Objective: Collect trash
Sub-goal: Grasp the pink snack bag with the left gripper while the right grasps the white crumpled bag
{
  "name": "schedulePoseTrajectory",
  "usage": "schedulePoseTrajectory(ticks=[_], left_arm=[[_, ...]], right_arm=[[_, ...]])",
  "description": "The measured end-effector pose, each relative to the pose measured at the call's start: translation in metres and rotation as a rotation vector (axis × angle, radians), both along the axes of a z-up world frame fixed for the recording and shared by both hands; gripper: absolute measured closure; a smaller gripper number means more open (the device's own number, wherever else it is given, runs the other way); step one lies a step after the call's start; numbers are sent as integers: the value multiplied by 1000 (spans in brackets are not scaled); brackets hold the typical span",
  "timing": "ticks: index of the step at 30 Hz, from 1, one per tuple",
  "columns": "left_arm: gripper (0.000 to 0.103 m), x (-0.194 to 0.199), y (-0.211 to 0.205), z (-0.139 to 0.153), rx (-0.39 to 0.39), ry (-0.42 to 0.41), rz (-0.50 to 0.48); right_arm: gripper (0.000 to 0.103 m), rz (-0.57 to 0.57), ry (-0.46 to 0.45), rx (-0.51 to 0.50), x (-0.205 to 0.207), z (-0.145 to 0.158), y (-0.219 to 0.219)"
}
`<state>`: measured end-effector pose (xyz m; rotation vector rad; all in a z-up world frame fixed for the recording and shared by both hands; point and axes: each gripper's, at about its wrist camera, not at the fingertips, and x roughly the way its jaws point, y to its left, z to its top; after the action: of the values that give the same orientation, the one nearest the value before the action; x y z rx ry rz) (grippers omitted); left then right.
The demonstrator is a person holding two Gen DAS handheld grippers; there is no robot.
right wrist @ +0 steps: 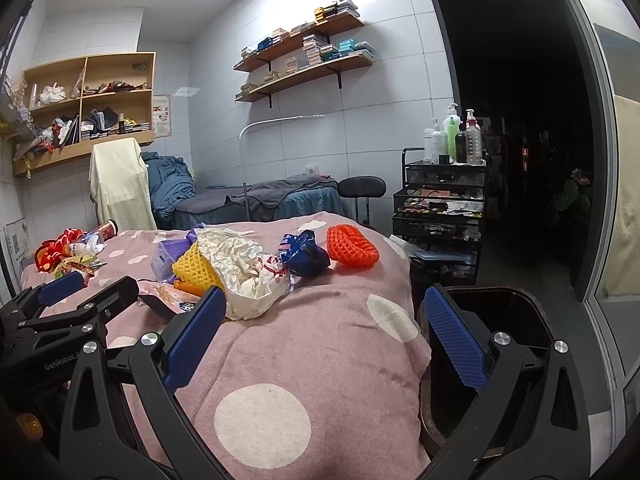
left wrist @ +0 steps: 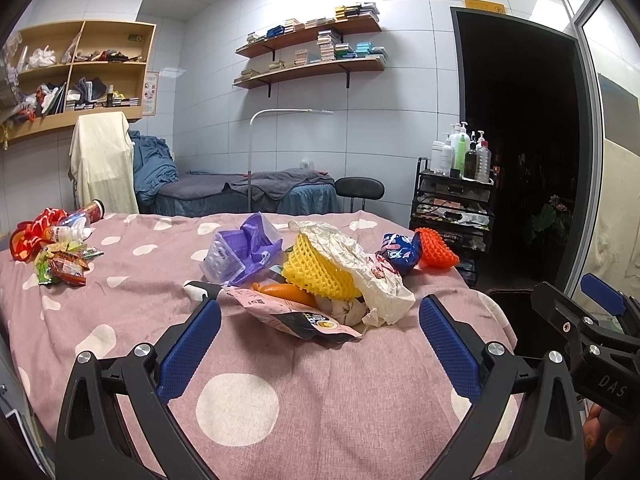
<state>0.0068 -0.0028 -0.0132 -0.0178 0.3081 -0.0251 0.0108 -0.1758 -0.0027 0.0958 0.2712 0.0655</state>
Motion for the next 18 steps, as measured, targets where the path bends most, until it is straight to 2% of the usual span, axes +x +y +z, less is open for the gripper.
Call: schedulePoseTrajectory(ticks=[7, 14, 16, 18], left_arm=[[5, 8, 4, -4, -21, 63, -11], [5, 38, 32, -7, -150, 199, -19], [7, 50, 40, -9, -185, 238, -17], [13, 64, 48, -13, -223, 284, -12]], right_arm=[[5, -1, 33, -23, 9, -3, 2], [5, 32, 123, -61, 37, -6, 9], [5, 67, 150, -52, 48, -7, 13], [5, 102, 170, -53, 57, -8, 20]])
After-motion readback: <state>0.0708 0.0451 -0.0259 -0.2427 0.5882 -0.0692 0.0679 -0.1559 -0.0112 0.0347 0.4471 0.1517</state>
